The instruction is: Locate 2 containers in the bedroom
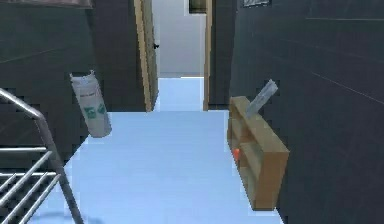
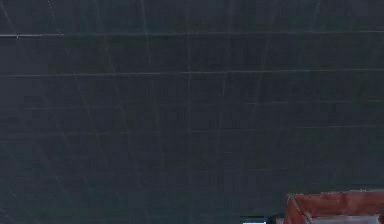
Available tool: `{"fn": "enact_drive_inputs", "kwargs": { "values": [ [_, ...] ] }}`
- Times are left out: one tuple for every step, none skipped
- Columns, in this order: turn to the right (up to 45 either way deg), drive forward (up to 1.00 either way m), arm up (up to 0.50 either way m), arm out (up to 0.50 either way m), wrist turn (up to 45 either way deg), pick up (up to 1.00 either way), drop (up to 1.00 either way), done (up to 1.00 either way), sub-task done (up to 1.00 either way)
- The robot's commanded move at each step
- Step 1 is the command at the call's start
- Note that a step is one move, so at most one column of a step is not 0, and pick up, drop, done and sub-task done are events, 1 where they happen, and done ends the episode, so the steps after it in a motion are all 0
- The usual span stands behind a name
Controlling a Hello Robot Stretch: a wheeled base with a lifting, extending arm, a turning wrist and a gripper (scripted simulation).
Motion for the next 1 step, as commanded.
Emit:
{"fn": "enact_drive_inputs", "kwargs": {
  "values": [
    [0.0, 1.0, 0.0, 0.0, 0.0, 0.0, 0.0, 0.0, 0.0]
  ]
}}
